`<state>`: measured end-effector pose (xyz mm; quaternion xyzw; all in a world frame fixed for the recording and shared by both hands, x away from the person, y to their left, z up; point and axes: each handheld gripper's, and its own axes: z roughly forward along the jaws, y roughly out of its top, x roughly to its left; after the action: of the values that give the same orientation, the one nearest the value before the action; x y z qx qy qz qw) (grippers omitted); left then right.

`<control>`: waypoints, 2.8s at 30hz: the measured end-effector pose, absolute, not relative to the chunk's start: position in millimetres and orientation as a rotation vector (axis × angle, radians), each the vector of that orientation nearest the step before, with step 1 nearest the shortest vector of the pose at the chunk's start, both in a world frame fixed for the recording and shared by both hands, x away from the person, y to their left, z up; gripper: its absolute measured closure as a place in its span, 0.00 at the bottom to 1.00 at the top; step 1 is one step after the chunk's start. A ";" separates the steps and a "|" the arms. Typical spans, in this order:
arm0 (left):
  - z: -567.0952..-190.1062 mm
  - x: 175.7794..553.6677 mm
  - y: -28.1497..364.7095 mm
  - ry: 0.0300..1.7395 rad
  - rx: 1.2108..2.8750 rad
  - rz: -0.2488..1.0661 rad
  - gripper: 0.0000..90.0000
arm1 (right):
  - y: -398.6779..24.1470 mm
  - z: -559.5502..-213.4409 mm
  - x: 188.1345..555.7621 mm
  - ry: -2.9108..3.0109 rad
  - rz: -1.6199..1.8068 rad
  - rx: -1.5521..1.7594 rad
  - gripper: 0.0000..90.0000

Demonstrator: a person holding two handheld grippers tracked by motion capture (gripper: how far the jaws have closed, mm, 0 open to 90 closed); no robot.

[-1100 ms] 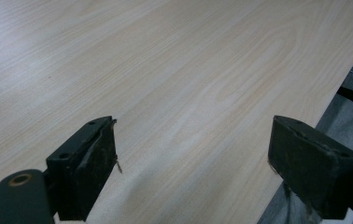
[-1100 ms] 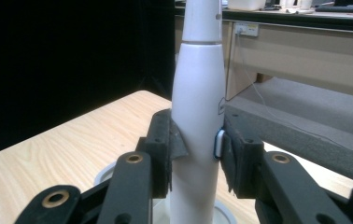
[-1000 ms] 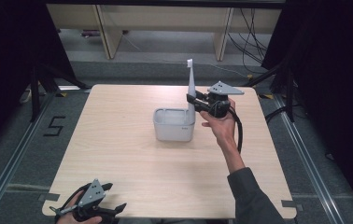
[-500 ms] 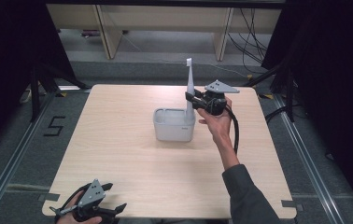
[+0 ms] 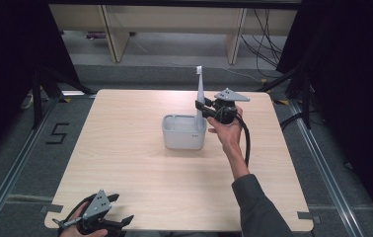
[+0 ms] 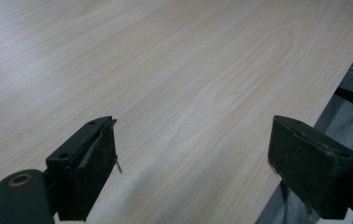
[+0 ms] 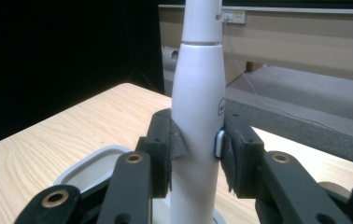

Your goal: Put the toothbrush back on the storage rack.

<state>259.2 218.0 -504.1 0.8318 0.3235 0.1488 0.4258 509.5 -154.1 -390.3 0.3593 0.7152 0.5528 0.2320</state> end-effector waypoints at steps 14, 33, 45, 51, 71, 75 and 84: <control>-503.4 259.9 219.3 0.789 2.104 0.379 0.16 | -157.1 -403.8 509.2 1.976 1.508 1.029 0.74; -504.7 260.1 218.2 0.794 2.096 0.386 0.16 | -160.0 -427.0 504.7 2.030 1.492 1.056 0.74; -504.9 259.8 218.0 0.796 2.092 0.380 0.16 | -154.8 -437.2 504.1 2.065 1.430 1.047 0.74; -505.1 259.8 217.5 0.796 2.087 0.377 0.16 | -156.9 -438.4 505.3 2.068 1.417 1.025 0.74; -504.4 260.3 218.8 0.791 2.098 0.390 0.16 | -161.5 -431.9 498.4 2.061 1.462 1.052 0.50; -504.8 259.9 218.1 0.793 2.084 0.372 0.16 | -161.8 -429.0 495.0 2.065 1.456 1.051 0.43; -505.0 259.6 217.8 0.798 2.084 0.376 0.16 | -168.7 -420.2 485.9 2.048 1.455 1.035 0.38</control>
<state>259.6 217.8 -505.0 0.8335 0.3192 0.1505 0.4251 485.9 -168.7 -420.2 0.3725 0.7367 0.5235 0.2107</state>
